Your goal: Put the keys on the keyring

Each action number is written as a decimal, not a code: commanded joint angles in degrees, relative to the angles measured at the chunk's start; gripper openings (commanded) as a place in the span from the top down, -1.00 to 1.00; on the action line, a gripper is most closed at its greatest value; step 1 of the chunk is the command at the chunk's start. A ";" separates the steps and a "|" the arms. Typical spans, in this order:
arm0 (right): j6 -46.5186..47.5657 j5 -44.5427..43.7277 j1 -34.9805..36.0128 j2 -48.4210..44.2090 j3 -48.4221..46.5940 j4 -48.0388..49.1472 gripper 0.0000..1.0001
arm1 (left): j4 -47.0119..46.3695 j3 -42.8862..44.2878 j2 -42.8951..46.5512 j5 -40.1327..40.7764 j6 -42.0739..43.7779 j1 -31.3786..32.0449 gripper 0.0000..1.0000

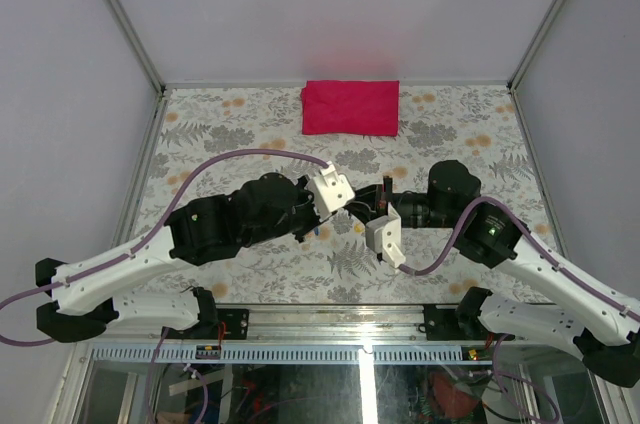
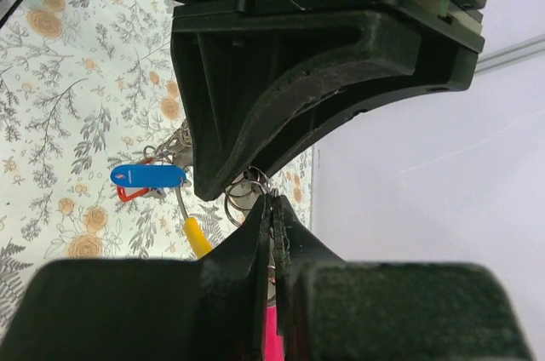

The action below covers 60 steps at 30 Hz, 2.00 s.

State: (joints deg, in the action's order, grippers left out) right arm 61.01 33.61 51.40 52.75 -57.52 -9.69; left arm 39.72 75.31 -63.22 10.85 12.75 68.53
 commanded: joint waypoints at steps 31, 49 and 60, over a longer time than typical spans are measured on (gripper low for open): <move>-44.59 -15.20 0.32 -5.83 15.51 47.35 1.00 | -15.45 -6.37 7.99 0.63 -7.99 0.44 1.00; -53.57 -17.61 0.32 -5.61 17.79 56.69 1.00 | -21.98 -9.23 10.22 -2.21 -8.68 0.44 0.32; -57.74 -14.86 0.33 -8.67 20.79 60.99 1.00 | -29.48 -13.92 18.82 -5.03 -7.03 0.47 0.01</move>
State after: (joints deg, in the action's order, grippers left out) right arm 6.72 17.47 51.66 46.76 -36.99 41.80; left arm 19.27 63.86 -48.62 8.25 4.75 68.71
